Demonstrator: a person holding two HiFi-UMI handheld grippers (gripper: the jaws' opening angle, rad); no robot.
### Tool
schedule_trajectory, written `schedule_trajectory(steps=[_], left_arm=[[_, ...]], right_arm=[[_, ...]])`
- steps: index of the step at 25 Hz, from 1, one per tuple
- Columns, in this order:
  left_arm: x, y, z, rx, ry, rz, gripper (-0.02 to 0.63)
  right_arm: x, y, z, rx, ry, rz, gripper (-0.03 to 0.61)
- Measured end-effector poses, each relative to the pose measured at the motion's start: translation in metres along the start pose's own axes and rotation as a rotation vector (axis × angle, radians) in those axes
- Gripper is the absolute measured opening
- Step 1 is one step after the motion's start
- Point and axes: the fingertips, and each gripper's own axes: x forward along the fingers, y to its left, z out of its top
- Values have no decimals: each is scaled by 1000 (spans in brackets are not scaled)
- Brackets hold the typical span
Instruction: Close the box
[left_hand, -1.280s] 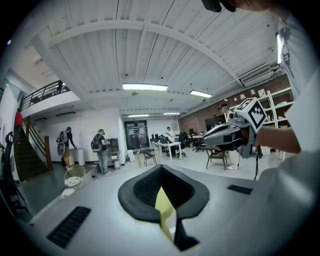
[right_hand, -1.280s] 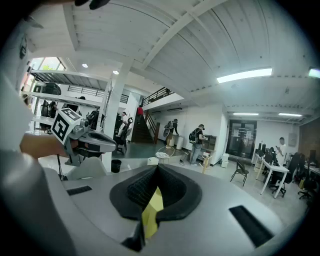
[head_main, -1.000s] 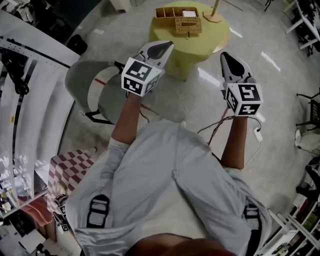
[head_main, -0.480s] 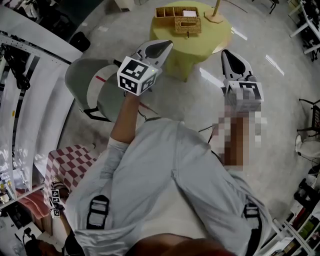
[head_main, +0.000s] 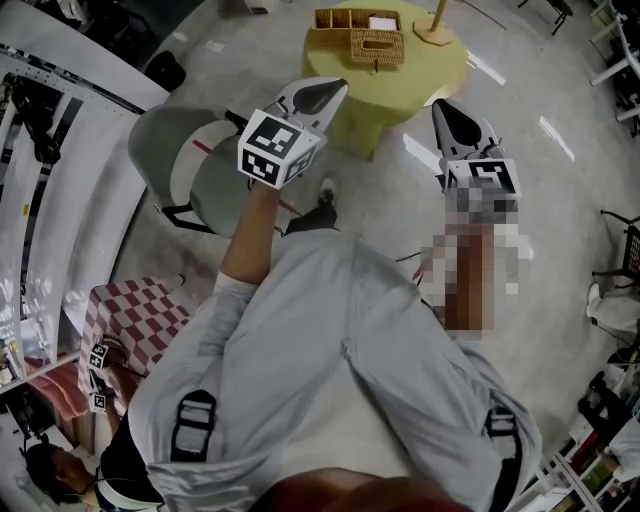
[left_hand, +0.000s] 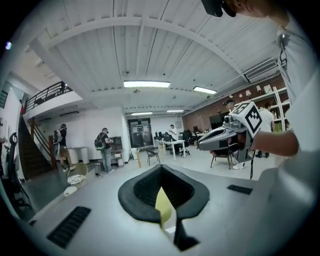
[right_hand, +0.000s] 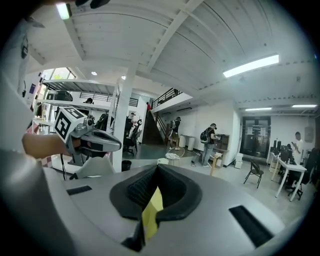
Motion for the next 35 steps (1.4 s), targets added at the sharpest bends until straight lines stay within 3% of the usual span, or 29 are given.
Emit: schedule_trajectory(steps=[12,21,29,35], left_arm=[[24,22,-12,0,11,41,29],[74,74,-32,-15,27,42,29],[145,145,-43,-36,30,7,29],[196,196,-44,-35,46,-30,29]], right_arm=[[22,-21,-8,76,-16,50,23],[83,-51,-21,53,30,42,23],[164,-105,-29,79,73,-12,23],[218,-148,-22,58,95,-101,23]])
